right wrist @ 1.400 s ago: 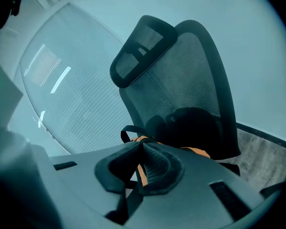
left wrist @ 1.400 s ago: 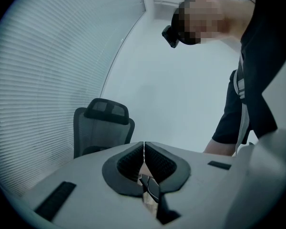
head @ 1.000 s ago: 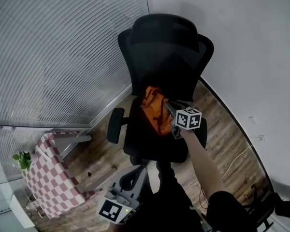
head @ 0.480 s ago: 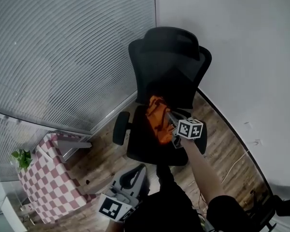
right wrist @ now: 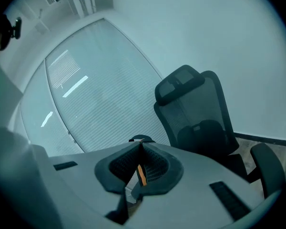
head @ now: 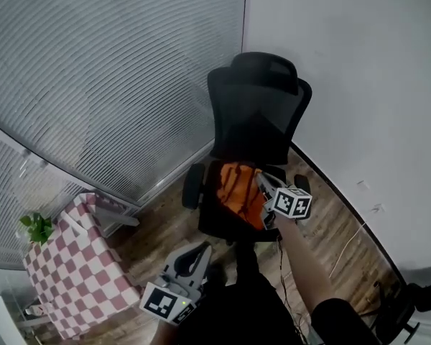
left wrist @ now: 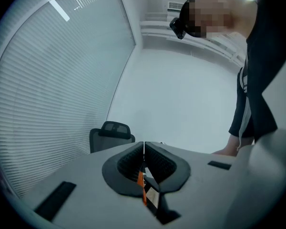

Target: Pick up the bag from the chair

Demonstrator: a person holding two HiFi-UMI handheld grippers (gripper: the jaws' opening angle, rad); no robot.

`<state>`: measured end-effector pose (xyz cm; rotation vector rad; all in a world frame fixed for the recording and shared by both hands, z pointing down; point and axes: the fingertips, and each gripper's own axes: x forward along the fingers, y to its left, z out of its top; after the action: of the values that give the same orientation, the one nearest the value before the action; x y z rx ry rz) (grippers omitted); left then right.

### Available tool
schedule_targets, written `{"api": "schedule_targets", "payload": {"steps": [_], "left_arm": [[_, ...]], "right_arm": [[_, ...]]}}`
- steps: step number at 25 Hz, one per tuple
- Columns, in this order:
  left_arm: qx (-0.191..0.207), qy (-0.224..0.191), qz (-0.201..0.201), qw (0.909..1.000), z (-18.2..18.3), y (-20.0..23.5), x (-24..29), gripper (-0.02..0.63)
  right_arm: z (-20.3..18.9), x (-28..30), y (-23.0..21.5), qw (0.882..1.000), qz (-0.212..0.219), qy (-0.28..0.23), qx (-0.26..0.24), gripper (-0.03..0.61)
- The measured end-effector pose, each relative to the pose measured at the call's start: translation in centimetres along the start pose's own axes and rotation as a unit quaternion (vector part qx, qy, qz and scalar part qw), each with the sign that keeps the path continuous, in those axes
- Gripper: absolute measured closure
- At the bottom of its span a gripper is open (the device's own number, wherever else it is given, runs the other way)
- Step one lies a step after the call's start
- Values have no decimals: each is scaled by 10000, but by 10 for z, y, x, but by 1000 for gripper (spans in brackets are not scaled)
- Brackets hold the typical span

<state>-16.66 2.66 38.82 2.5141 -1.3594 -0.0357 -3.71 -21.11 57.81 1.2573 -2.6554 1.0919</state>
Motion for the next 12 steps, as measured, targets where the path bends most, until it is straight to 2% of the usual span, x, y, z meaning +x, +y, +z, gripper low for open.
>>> {"api": "schedule_targets", "payload": {"steps": [6,12], "left_arm": [[-88,-94,-297,9995,-12,2,-58,580],[3,-21,-784,9969,-15,-2,-75,580]], "right_arm": [[-5,-57,76,9987,38,-402,-305,551],[-2,-122,151,9932,210,-889,-728,551]]}}
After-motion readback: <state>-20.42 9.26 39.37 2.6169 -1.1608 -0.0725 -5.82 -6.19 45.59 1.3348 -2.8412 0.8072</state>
